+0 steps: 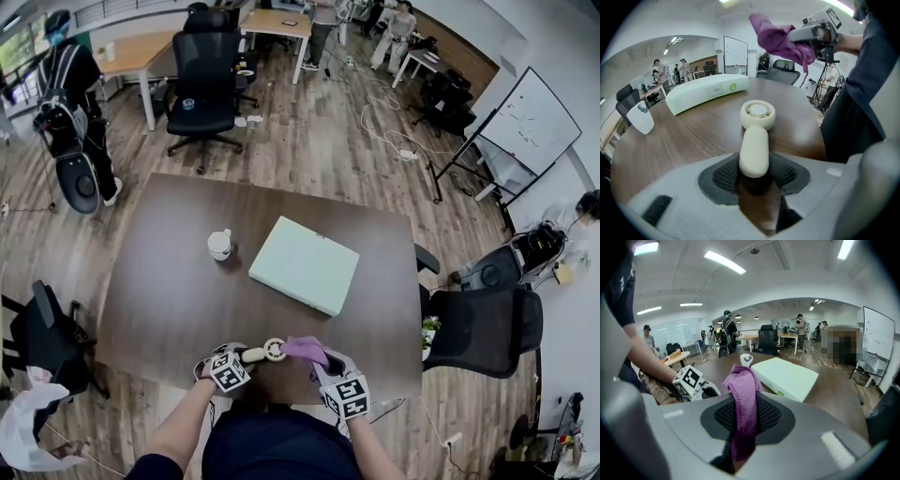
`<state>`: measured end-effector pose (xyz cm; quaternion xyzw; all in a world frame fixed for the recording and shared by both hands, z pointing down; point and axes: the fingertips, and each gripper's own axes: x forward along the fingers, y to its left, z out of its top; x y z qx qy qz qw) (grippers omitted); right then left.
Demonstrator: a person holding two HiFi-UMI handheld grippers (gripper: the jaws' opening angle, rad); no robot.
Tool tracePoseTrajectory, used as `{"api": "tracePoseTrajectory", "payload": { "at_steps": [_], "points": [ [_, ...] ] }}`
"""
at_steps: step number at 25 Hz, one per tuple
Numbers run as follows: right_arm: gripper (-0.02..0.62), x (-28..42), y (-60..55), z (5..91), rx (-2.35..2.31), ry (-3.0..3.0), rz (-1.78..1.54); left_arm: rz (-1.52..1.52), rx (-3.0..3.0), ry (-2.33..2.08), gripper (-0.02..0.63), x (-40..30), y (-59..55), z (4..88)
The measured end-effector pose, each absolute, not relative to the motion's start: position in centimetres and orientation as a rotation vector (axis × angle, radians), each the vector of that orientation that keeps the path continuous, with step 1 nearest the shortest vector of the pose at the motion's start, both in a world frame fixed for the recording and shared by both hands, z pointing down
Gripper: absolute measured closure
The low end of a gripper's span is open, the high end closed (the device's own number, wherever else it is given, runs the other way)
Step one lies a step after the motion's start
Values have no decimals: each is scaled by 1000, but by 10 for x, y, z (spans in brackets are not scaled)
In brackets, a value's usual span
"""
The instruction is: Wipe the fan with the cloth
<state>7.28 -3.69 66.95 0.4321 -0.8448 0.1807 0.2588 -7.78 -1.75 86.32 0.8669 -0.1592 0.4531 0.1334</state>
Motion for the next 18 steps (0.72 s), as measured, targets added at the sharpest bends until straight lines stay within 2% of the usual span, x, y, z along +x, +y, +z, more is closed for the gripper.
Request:
{"api": "tracePoseTrajectory", "payload": {
  "at_steps": [9,18],
  "points": [
    [520,59,-43,744,830,-2033,252,1343,2497,-436,410,-79,-18,865],
    [520,33,-52,787,650,-1932,201,1340,2491,-448,410,-81,-19,864]
  ]
}}
